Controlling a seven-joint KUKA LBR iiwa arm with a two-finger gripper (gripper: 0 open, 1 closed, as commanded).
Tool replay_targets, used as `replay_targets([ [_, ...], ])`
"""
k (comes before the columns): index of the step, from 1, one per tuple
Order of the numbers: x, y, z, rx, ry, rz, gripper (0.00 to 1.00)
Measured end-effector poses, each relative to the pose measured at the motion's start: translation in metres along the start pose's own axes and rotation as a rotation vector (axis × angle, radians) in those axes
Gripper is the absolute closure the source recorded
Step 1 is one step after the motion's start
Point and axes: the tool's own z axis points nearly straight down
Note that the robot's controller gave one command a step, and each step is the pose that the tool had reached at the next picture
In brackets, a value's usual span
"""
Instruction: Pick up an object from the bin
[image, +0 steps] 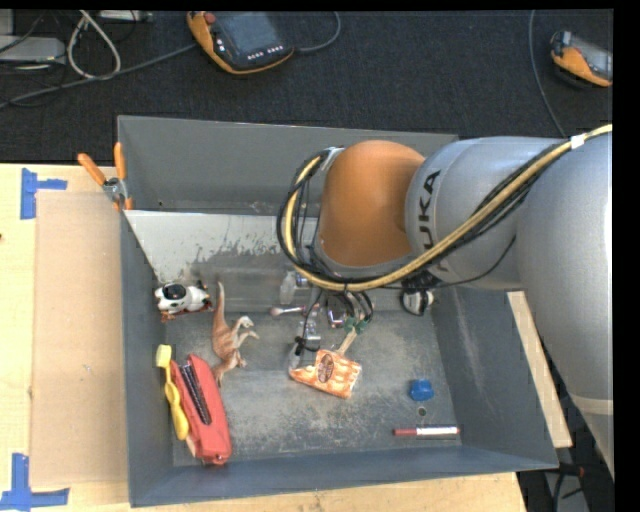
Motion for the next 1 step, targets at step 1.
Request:
replay_targets([
  [1, -0.0015, -0.0007, -0.0049, -0.001, -0.007, 0.003, 0.0],
])
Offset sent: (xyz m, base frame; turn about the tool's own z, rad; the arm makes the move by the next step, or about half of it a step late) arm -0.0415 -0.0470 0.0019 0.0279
